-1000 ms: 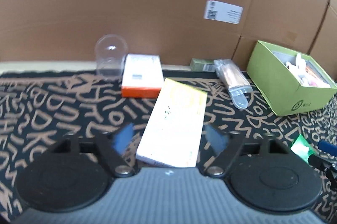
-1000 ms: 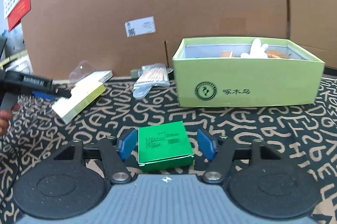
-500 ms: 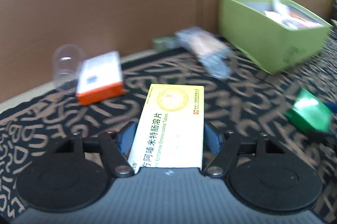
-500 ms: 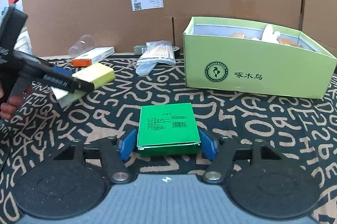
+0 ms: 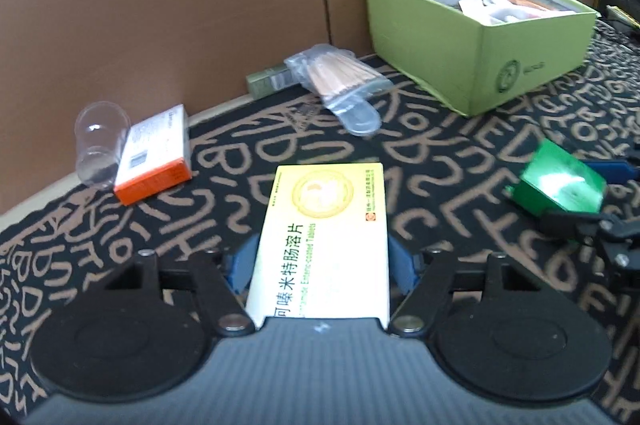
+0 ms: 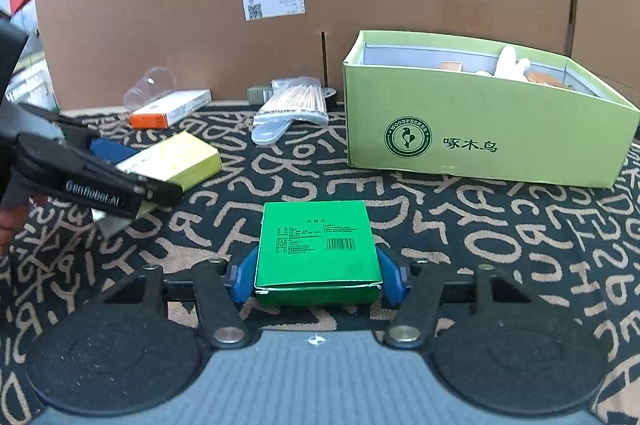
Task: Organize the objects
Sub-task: 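Carry both boxes into the lime-green shoebox and open both tools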
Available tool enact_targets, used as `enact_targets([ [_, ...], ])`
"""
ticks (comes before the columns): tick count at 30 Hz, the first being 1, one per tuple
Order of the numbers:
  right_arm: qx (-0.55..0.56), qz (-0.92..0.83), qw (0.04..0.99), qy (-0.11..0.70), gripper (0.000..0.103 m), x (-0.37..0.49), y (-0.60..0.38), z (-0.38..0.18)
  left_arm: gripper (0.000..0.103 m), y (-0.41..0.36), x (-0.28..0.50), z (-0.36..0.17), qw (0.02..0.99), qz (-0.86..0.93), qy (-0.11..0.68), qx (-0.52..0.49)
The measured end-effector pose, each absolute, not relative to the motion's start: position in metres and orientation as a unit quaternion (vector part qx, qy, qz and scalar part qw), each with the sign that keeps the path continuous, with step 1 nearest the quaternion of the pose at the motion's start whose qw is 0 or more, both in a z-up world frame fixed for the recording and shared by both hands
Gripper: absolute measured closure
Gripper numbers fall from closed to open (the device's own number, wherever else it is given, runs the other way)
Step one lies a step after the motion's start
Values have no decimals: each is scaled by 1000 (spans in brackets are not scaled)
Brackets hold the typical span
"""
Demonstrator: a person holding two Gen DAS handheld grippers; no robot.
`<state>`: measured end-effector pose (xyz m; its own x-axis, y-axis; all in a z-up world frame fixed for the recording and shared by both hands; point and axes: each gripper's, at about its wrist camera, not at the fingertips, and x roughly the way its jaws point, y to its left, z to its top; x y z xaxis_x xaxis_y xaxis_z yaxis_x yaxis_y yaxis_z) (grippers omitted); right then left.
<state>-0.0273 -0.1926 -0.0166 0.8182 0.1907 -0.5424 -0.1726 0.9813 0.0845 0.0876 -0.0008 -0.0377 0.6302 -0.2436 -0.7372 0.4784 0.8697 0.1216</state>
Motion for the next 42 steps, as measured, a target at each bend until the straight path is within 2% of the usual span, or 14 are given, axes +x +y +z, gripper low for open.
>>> enact_targets([
  [3,22,94,958,270,39,-36,-200,-8,36,-5,80,-19,888,-233,377,122],
  [7,17,77,969,235,39,-42,-219,14,36,-27,75,21,897,-268,333,111],
  [18,-17,-5,992,128,38,-10,-284,76,36,-134,113,98,917,-303,251,68],
  [23,-3,-31,993,114,38,34,-310,75,36,-174,148,90,928,-276,241,65],
  [32,-9,-12,989,147,38,95,-316,43,35,-199,203,40,924,-244,289,61],
  [33,-10,-6,988,157,37,102,-316,39,34,-199,205,37,925,-245,286,58],
  [35,-18,4,985,171,30,109,-316,31,8,-196,208,33,927,-249,277,49],
  [36,-24,2,985,174,24,110,-314,28,5,-194,207,31,930,-245,271,46],
  [40,-32,-14,985,170,16,106,-318,24,3,-190,202,28,932,-248,259,48],
  [42,-24,-17,984,174,16,104,-319,25,2,-190,200,29,932,-249,259,50],
])
